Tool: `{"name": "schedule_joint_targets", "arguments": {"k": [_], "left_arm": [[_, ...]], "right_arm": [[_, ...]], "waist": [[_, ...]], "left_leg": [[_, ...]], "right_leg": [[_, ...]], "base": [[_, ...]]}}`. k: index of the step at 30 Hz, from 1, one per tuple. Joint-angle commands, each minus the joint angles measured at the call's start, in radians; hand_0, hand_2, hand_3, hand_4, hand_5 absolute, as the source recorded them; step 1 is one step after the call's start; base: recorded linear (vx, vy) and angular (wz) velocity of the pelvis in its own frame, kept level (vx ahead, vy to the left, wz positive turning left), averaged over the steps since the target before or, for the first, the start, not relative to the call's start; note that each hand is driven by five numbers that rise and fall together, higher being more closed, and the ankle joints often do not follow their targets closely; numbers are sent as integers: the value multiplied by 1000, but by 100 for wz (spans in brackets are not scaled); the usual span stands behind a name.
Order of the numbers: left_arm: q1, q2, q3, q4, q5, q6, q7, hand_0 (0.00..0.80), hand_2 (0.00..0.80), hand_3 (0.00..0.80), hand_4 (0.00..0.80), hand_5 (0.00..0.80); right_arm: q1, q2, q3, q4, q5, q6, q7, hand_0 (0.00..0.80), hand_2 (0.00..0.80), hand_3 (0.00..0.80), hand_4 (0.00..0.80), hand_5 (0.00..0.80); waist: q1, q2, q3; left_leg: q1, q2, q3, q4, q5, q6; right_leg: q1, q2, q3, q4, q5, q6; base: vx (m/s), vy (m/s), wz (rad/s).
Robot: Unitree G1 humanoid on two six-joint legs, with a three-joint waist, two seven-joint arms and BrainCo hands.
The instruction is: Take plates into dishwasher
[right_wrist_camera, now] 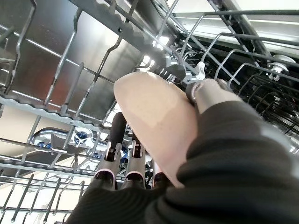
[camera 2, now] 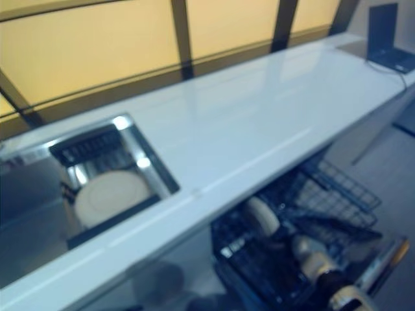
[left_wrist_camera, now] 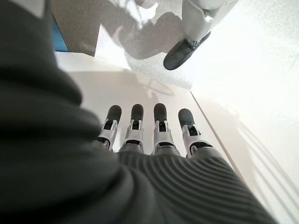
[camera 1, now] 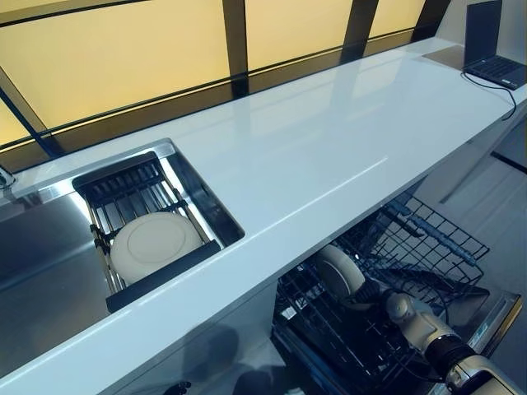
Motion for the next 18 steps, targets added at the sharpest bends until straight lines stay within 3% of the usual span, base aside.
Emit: {"name": "schedule_joint_targets", "arguments": {"k": [1,18], "left_arm": [[-64,4,-39,15,-24,-23,18,0,0,0,0,0],[-110,14,-53,-8,-26,14,8,0,0,0,0,0]], "right_arm": [[-52,-37,46,153,8,34,-30,800,800,800,800,800],[-103,-47,50,212,23,14,-50,800,800,800,800,800]], "waist": [[28,-22,48],[35,-18,74]], "left_leg": [[-53,-83,-37,-8,-13,73],[-93,-85,-40,-8,0,75]], "right_leg": [[-86,34,-5,125,-62,-32],[-133,34,-7,137,-52,-32]], "base": [[31,-17,0],[1,-10,0]]}}
